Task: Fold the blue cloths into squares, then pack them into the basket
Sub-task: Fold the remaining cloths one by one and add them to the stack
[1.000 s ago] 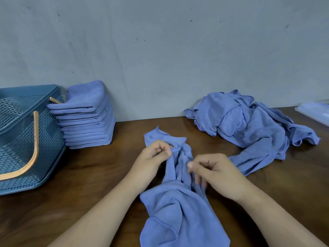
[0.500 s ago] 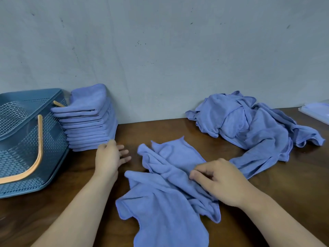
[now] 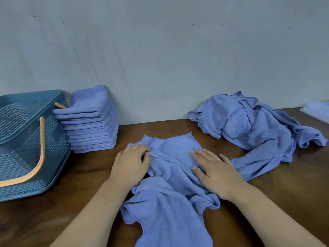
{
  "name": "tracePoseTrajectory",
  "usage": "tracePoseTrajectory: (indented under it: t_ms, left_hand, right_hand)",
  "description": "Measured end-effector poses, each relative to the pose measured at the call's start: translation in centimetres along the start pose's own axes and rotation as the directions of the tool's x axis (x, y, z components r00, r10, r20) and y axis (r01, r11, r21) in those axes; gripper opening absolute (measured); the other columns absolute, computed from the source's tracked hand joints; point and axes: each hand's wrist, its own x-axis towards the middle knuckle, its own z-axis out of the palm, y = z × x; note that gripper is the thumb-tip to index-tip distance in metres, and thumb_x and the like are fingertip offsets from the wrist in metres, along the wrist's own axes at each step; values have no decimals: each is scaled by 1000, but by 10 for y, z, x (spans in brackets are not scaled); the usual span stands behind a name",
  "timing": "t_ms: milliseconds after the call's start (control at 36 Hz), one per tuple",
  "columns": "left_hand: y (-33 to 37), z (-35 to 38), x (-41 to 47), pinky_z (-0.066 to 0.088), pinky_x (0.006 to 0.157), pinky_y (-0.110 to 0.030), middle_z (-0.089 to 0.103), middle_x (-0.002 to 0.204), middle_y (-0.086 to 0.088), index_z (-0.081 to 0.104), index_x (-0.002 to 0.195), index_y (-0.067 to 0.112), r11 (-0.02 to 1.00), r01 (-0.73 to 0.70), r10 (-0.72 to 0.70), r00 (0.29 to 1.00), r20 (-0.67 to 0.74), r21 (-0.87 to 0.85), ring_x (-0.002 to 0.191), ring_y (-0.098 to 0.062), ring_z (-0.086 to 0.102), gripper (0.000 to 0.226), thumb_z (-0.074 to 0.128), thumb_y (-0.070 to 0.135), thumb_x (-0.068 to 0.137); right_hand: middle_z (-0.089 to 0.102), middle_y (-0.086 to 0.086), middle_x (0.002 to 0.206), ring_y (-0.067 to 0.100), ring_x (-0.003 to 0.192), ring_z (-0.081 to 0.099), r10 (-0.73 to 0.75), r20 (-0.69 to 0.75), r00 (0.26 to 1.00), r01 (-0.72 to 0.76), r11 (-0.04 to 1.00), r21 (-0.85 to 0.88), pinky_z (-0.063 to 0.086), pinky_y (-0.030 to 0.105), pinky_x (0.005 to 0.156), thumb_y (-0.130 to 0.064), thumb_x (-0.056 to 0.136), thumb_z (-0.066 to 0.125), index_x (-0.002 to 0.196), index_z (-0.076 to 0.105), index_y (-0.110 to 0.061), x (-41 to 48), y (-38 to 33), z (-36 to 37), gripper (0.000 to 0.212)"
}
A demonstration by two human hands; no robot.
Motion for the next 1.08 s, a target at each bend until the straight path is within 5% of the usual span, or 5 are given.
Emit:
tracePoseTrajectory:
  t_ms: [306, 583, 694, 833, 1083]
  left_hand:
    - [-3, 9, 3, 12, 131, -50, 9, 177, 7, 18, 169, 24, 960, 257, -270, 955, 120, 112, 163, -13, 4, 62, 32, 42, 111]
    - [-14, -14, 10, 2, 131, -49, 32, 169, 6, 19, 166, 31, 990, 120, -130, 979, 156, 73, 159, -12, 17, 77, 51, 29, 97]
    - [-25, -14, 29, 13, 130, -48, 52, 156, 5, 9, 169, 30, 984, 177, -176, 955, 240, 17, 150, -18, 39, 76, 43, 53, 105]
    - [-36, 1, 53, 10, 131, -49, 22, 175, 2, 5, 170, 27, 974, 224, -223, 951, 213, 23, 161, -18, 19, 80, 35, 64, 105]
    - [-32, 8, 33, 27, 127, -36, 30, 171, -2, 24, 167, 19, 990, 91, -79, 991, 106, -106, 156, -21, 29, 70, 53, 40, 107]
  right_hand:
    - [-2, -15, 176, 10, 162, -2, 51, 32, 998, -51, 999, -1, 5, 54, 130, -57, 110, 19, 169, 9, -33, 93, 1, 2, 64]
    - [-1, -11, 177, 13, 162, -1, 93, -1, 996, -93, 994, -58, 7, 56, 129, -58, 108, 17, 169, 9, -30, 121, 2, 9, 68]
    - [-5, -17, 175, 10, 162, -5, 47, 28, 999, -46, 999, -26, 3, 53, 130, -61, 108, 19, 169, 5, -36, 116, 8, 10, 67]
    - [-4, -19, 175, 8, 162, -4, 21, 24, 999, -21, 1000, -11, 3, 51, 130, -64, 107, 21, 168, 7, -39, 117, 12, 8, 68]
    - [56, -15, 147, 15, 138, 51, -7, -297, 955, 44, 992, 118, 44, 47, 109, -58, 104, 37, 141, 59, -33, 110, 16, 9, 50]
